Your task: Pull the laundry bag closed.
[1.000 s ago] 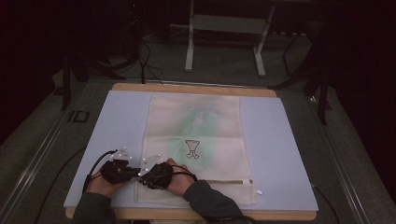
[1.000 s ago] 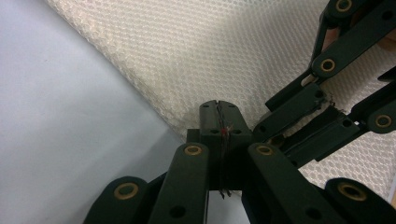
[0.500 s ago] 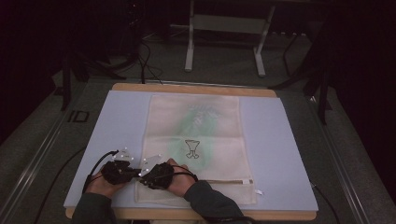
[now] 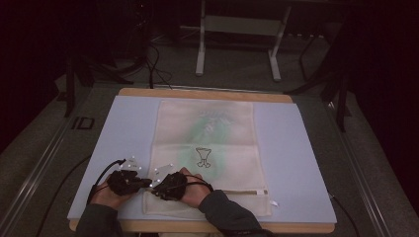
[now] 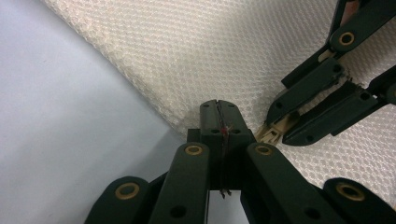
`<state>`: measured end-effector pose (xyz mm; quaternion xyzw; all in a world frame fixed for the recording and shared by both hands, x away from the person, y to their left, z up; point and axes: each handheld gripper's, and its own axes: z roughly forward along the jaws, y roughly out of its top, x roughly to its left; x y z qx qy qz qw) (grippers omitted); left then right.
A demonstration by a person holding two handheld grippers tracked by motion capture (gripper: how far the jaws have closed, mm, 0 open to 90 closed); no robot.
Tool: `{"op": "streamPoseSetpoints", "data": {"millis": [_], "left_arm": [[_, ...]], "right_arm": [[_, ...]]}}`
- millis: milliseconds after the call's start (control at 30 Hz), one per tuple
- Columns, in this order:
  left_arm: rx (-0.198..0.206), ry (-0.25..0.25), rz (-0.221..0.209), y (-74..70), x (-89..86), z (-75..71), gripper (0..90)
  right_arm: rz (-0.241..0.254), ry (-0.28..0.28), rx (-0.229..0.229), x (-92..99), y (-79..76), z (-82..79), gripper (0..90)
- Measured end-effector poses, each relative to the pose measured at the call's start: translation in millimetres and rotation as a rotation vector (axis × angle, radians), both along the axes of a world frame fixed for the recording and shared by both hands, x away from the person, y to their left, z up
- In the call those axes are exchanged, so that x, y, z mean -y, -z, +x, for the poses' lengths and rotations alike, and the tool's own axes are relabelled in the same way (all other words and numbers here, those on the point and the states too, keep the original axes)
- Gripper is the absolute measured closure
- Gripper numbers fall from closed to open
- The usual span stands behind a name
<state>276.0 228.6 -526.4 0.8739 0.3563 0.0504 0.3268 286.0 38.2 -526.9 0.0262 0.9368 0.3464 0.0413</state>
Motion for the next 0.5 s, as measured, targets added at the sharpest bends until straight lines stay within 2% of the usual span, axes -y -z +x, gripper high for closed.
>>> {"op": "streamPoseSetpoints", "data": {"millis": [300, 500], "left_arm": [[0.005, 0.004, 0.004, -0.2, 0.4, -0.6, 90.0], [0.003, 0.001, 0.009, -0.7, 1.2, -0.5, 90.0]], "right_arm": [[-0.012, 0.002, 0.003, 5.3, -1.2, -1.1, 82.3], [-0.042, -0.001, 0.015, 7.6, -4.4, -2.7, 82.3]]}}
